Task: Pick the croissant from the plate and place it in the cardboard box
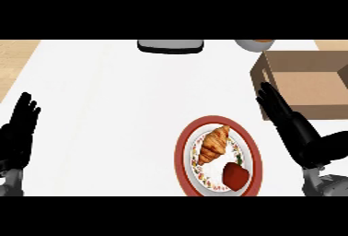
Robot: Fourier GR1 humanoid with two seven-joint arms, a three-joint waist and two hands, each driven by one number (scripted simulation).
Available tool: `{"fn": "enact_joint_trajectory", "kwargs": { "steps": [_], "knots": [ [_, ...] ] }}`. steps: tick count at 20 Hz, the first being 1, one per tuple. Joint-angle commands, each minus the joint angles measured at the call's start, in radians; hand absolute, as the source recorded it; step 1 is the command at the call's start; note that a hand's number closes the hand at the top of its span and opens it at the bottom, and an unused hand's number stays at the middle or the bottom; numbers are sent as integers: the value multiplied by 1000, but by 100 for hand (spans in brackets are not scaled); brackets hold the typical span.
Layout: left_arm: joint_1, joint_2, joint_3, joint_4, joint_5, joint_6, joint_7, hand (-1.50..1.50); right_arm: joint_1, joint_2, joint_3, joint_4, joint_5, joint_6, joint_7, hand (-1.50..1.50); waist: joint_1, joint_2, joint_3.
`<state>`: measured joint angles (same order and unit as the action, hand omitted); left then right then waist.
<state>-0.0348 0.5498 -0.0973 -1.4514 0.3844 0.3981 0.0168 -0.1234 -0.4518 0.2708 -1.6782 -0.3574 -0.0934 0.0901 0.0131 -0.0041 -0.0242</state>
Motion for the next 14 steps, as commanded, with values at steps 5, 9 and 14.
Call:
{"fn": "enact_joint_trajectory", "kwargs": {
  "steps": [5,9,14],
  "knots": [
    [-87,83,-106,-95,-112,-127,-88,0,-142,-164,-55,-96,415,-316,133,-150,-100,-38,3],
    [-93,93,-164,-122,-133,-184,-95,0,-102,-342,-38,-59,634,-335,306,-150,-149,-37,-2],
    [-105,87,-207,-119,-147,-239,-128,0,-110,-411,115,-173,914,-279,522,-150,-84,-17,6]
  ]
}}
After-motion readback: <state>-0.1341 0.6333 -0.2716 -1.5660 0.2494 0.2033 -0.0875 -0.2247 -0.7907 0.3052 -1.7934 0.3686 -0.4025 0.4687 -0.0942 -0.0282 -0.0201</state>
